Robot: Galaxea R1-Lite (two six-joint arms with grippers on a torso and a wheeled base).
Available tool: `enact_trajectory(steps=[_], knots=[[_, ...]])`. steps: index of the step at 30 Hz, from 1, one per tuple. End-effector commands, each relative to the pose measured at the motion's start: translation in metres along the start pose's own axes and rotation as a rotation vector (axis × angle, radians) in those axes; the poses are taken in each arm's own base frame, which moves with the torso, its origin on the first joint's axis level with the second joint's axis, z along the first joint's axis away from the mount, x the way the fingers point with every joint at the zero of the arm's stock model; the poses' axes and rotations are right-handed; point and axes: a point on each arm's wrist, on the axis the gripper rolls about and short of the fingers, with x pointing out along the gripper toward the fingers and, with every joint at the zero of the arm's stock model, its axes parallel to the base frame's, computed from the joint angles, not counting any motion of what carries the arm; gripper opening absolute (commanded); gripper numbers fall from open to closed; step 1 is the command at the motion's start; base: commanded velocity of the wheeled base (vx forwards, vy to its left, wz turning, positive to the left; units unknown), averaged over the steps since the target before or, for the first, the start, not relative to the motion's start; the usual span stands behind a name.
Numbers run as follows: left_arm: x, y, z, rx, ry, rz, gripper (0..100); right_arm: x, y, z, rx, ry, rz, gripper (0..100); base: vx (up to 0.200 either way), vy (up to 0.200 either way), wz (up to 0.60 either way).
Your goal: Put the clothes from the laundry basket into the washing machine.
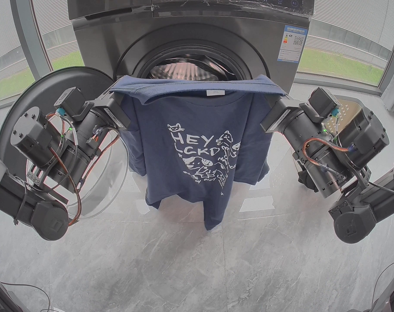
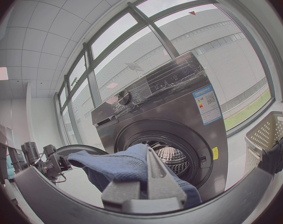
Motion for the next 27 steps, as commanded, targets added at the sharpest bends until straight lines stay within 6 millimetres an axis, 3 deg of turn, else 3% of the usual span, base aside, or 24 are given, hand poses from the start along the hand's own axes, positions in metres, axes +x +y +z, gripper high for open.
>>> enact_trajectory(steps=[1,5,8,11,15,16,20,27], knots=[[0.0,-0.005,-0.003,-0.008,0.005,-0.012,0,0.0,0.001,0.012,0.004,-0.029,0.001,0,0.0,0.0,0.0],[0.002,-0.013,-0.005,-0.024,0.01,-0.037,0,0.0,0.0,0.01,0.003,-0.019,0.0,0,0.0,0.0,0.0],[0.001,-0.024,-0.019,-0.039,0.05,-0.067,0,-0.002,-0.001,0.002,0.003,0.007,-0.003,0,0.0,0.0,0.0],[-0.003,-0.03,-0.046,-0.041,0.134,-0.089,0,-0.015,-0.005,-0.033,-0.007,0.134,-0.012,0,0.0,0.0,0.0],[-0.001,-0.035,-0.064,-0.046,0.177,-0.105,0,-0.028,-0.008,-0.078,-0.002,0.28,0.011,0,0.0,0.0,0.0],[0.0,-0.035,-0.067,-0.047,0.178,-0.106,0,-0.035,-0.01,-0.09,-0.011,0.334,0.018,100,0.0,0.0,0.0],[0.016,-0.037,-0.074,-0.053,0.147,-0.11,0,-0.056,-0.001,-0.125,-0.017,0.479,0.081,100,0.0,0.0,0.0],[0.037,-0.038,-0.085,-0.056,0.101,-0.105,0,-0.076,0.009,-0.165,-0.028,0.61,0.122,100,0.0,0.0,0.0]])
